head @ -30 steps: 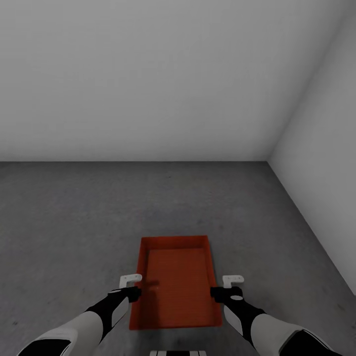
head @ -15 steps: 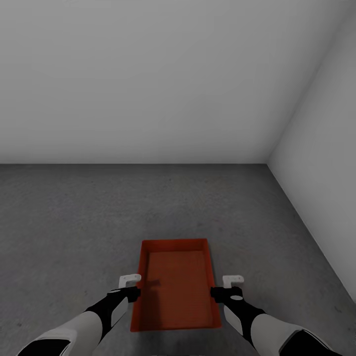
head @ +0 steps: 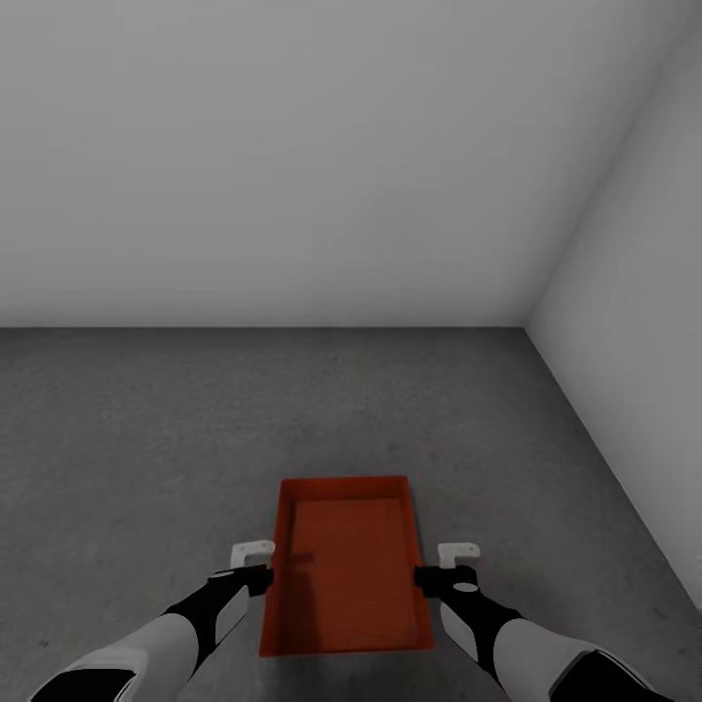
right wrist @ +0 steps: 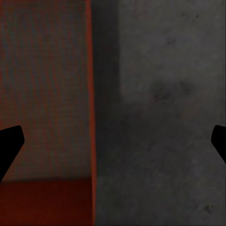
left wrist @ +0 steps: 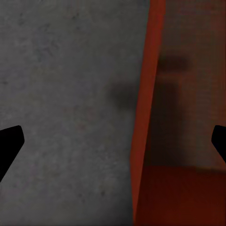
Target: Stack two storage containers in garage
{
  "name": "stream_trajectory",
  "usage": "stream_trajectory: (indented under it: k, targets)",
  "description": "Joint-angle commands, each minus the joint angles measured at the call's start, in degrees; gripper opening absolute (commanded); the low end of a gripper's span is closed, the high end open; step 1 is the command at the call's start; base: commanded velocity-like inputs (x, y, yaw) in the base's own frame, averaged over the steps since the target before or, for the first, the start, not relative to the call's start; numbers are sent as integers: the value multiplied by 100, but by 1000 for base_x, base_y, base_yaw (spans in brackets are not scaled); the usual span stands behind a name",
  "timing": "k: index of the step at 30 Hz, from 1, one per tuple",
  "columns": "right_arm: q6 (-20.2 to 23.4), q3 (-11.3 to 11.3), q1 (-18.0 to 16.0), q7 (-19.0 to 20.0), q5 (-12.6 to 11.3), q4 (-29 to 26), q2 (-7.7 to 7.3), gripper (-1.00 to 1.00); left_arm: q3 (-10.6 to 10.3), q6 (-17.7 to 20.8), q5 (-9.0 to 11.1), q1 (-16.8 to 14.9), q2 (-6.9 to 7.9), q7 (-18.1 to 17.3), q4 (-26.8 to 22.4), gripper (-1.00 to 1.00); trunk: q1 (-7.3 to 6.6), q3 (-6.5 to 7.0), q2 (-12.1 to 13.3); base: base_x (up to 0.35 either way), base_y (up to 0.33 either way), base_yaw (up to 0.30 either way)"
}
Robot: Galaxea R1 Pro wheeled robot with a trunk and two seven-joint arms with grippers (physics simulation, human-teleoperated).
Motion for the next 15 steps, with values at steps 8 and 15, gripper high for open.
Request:
stream_trajectory:
  k: [8,15]
  targets:
    - [-19,49,-3,-17,-58,3,4,100,-4,29,57,1,-1,19,-15,100,-177,141,321,0,0,0]
    - [-19,49,-3,-10,-58,3,19,100,-4,29,57,1,-1,19,-16,100,-331,266,602,0,0,0]
